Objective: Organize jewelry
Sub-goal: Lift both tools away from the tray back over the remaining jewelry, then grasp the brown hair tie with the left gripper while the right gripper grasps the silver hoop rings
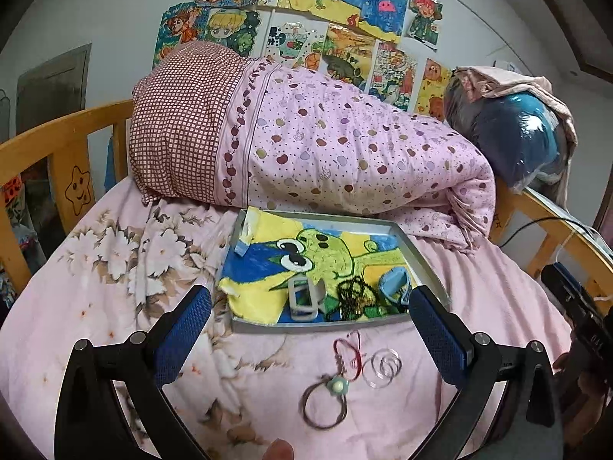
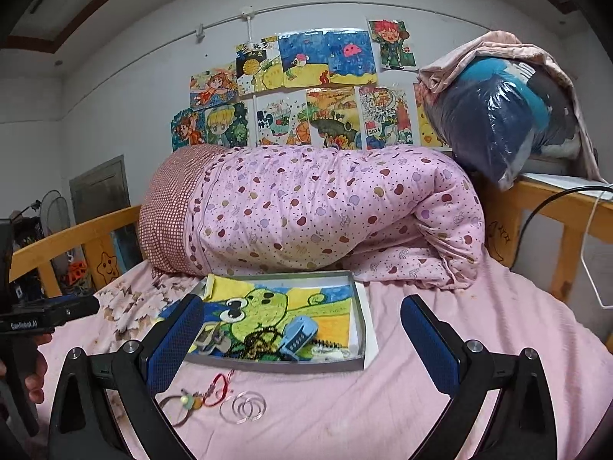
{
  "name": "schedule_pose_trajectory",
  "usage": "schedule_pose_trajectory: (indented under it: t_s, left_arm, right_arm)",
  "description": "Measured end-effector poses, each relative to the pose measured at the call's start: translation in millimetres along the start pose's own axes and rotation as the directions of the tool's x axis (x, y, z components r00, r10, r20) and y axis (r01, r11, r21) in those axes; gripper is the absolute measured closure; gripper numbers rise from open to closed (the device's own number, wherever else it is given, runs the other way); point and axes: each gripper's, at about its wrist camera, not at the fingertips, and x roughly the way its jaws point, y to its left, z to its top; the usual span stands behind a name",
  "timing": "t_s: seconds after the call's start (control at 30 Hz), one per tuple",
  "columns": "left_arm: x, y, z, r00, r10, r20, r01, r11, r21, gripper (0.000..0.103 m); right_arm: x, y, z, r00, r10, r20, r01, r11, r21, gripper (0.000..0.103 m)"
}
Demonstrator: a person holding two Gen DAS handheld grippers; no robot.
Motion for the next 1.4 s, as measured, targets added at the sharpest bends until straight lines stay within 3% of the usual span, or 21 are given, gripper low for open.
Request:
schedule_pose_trajectory:
  t_s: [0.27,0.63,0.97,1.23,1.3,1.4]
  left_arm:
    - [-28,5,-38,1.0,-0.01,-0.015,0.01,1.0,0.017,0.002]
    - [-11,1,-77,0.987,-0.021,-0.16,0.031,0.998,0.062,0.002]
    - [33,-2,-95,0.953,-0.04,-0.301,0.07,0.994,0.089,0.002]
    - [64,3,-96,0.929,-0.048,-0.367,0.078,0.995,0.067,0.003]
    - [70,4,-96,0.925,-0.046,-0.378,0.074,0.995,0.062,0.007]
    - [79,5,-97,0.916,-0.04,-0.399,0.071,0.995,0.063,0.02]
  right_arm:
    - [-19,14,-17,0.994,0.014,-0.105,-0.012,1.0,0.021,0.0]
    - [4,18,-47,0.957,0.049,-0.285,-0.044,0.999,0.024,0.0]
    - [31,7,-63,0.922,0.073,-0.379,-0.07,0.997,0.023,0.0]
    - [69,-5,-73,0.899,0.125,-0.419,-0.112,0.992,0.055,0.0]
    - [78,-5,-76,0.894,0.138,-0.426,-0.127,0.99,0.054,0.002]
    - [96,-2,-81,0.881,0.162,-0.445,-0.154,0.987,0.053,0.014]
